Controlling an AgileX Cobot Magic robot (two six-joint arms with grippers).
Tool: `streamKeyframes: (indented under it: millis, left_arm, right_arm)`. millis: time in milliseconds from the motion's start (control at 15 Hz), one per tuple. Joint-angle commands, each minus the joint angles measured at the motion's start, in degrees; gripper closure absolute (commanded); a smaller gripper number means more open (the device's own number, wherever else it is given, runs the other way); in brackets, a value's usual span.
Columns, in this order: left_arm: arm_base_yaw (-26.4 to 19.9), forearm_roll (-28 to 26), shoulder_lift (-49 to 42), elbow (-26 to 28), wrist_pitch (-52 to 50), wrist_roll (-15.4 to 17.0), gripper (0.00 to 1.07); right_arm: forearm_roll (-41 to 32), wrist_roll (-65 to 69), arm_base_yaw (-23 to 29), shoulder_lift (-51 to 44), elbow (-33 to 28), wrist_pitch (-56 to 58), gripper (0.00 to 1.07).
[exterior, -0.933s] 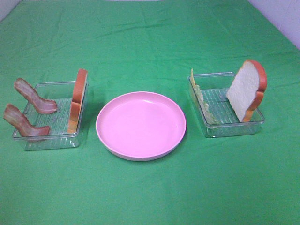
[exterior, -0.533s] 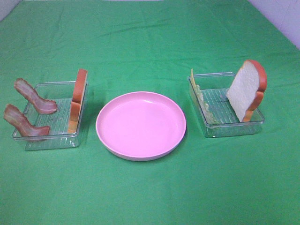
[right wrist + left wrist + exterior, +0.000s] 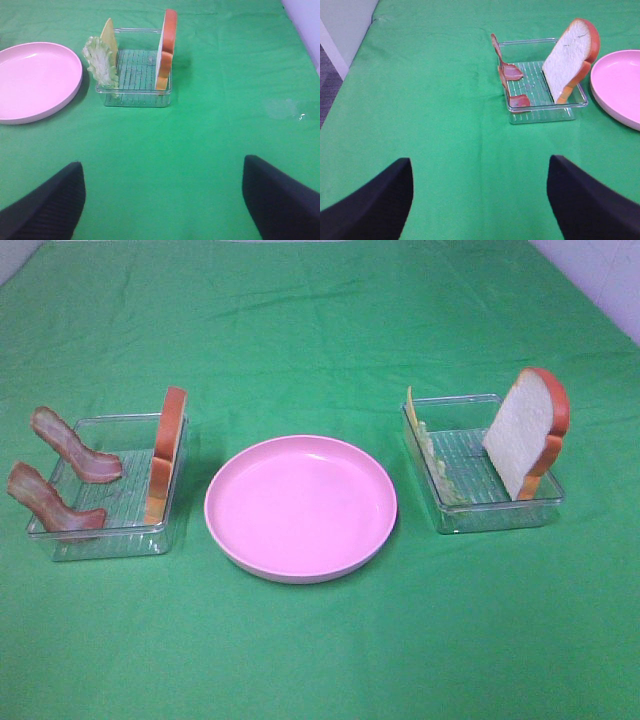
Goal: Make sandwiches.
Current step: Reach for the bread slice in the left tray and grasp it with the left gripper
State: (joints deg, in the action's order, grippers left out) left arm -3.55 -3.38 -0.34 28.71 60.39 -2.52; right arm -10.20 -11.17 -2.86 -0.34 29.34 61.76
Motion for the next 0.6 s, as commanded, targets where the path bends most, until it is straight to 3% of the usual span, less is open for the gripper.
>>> streamKeyframes:
  millis: [67, 600]
  left_arm:
    - [-0.2, -0.2, -1.1, -0.1, -0.5, 0.0, 0.35]
    - [-0.2, -0.2, -1.1, -0.1, -0.5, 0.0, 0.35]
  right_arm:
    - [-0.2, -0.4, -0.3, -0.7, -0.3, -0.4, 0.27]
    - [-0.2, -0.4, -0.3, -0.7, -0.3, -0.4, 0.27]
